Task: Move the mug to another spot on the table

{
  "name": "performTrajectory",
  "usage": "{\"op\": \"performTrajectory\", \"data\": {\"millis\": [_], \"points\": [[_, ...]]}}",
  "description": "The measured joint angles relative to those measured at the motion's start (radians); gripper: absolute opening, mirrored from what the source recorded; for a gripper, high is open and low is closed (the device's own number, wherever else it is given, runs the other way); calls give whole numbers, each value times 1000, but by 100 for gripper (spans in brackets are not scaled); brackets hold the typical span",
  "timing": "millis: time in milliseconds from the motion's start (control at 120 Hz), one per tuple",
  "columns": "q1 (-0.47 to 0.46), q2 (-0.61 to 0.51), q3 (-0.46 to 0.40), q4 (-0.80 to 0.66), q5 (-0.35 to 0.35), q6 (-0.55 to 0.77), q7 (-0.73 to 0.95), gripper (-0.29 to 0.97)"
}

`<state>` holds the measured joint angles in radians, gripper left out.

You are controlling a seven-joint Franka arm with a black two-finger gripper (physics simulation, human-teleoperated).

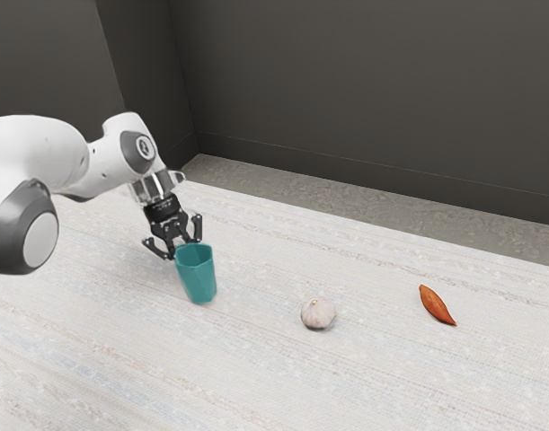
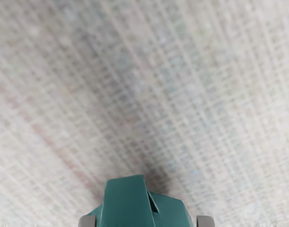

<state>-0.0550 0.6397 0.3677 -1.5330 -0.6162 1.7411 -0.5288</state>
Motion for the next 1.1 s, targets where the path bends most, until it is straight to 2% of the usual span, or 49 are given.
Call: {"op": "performTrajectory", "data": {"millis": [408,517,842,1008,1100], "points": [[-26,31,0,-23,-4,7,1,8],[-32,32,0,-23,-7,12,1,16],[-34,22,1,-21,-5,18,3,50],[-39,-113,5,-48,50,1,2,60],[-69,-262,4,-58,159,-10,-1,63]]}}
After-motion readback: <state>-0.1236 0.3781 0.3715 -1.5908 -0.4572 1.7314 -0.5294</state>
